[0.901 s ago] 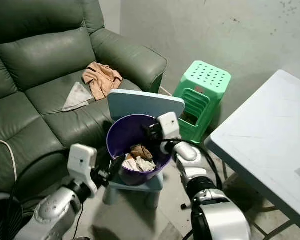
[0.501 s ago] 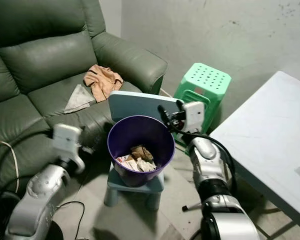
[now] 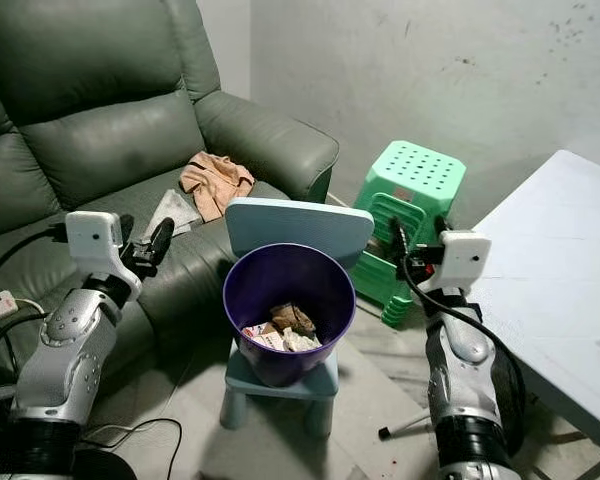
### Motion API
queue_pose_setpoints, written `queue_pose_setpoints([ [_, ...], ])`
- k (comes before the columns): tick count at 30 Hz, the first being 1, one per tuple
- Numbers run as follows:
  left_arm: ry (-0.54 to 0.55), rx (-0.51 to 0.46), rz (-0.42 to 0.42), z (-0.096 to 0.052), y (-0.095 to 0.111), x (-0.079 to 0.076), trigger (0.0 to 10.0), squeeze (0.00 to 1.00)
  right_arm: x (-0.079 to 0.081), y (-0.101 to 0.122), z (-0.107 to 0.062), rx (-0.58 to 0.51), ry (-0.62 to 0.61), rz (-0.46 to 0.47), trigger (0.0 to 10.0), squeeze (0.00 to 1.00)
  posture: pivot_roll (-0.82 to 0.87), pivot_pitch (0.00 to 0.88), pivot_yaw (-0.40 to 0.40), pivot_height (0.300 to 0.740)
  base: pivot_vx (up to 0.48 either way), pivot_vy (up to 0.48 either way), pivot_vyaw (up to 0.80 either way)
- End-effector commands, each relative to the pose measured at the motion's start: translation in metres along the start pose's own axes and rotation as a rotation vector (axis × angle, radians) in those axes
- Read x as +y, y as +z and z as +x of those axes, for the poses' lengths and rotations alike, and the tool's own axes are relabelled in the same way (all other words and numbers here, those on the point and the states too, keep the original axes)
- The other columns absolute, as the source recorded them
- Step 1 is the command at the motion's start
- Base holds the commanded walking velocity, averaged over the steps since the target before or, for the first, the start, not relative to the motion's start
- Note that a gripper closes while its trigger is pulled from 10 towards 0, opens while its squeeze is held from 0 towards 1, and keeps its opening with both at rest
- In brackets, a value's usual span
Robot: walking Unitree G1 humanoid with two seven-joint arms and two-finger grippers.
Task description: Picking trash to rubbish bin
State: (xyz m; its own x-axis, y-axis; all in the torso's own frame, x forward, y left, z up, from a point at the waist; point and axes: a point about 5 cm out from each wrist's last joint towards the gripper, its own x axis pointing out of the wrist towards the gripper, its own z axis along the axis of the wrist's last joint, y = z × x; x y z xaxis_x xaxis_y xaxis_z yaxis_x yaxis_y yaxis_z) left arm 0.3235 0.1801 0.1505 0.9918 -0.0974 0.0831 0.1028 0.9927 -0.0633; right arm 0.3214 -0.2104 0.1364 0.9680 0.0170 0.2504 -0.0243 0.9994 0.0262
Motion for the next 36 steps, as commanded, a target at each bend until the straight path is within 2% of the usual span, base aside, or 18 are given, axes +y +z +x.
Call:
queue_pose_setpoints([
  [1, -0.008, -0.021, -0.014, 0.004, 0.004, -0.002, 10.0, 0.00, -0.005, 0.003, -0.003, 0.002, -0.029, -0.015, 10.0, 0.00, 0.08, 0.000, -0.069, 0.740, 0.000, 0.000, -0.76],
  [4, 0.008, -0.037, -0.025, 0.009, 0.004, 0.003, 10.0, 0.00, 0.000, 0.004, -0.008, 0.017, -0.036, -0.025, 10.0, 0.00, 0.06, 0.000, -0.059, 0.740, 0.000, 0.000, -0.74],
  [14, 0.006, -0.066, -0.037, 0.019, 0.008, 0.002, 10.0, 0.00, 0.008, 0.003, -0.012, 0.041, -0.058, -0.052, 10.0, 0.00, 0.05, 0.000, -0.044, 0.740, 0.000, 0.000, -0.75],
  [17, 0.011, -0.055, -0.011, 0.019, 0.005, 0.002, 10.0, 0.00, 0.010, 0.003, -0.014, 0.048, -0.069, -0.053, 10.0, 0.00, 0.04, 0.000, -0.040, 0.740, 0.000, 0.000, -0.75],
  [33, 0.019, -0.060, -0.053, 0.018, 0.001, 0.002, 10.0, 0.00, 0.011, 0.004, -0.015, 0.066, -0.070, -0.083, 10.0, 0.00, 0.04, 0.000, -0.054, 0.740, 0.000, 0.000, -0.75],
  [36, 0.017, -0.058, -0.054, 0.018, 0.001, 0.002, 10.0, 0.00, 0.011, 0.004, -0.015, 0.068, -0.071, -0.084, 10.0, 0.00, 0.04, 0.000, -0.053, 0.740, 0.000, -0.346, -0.75],
])
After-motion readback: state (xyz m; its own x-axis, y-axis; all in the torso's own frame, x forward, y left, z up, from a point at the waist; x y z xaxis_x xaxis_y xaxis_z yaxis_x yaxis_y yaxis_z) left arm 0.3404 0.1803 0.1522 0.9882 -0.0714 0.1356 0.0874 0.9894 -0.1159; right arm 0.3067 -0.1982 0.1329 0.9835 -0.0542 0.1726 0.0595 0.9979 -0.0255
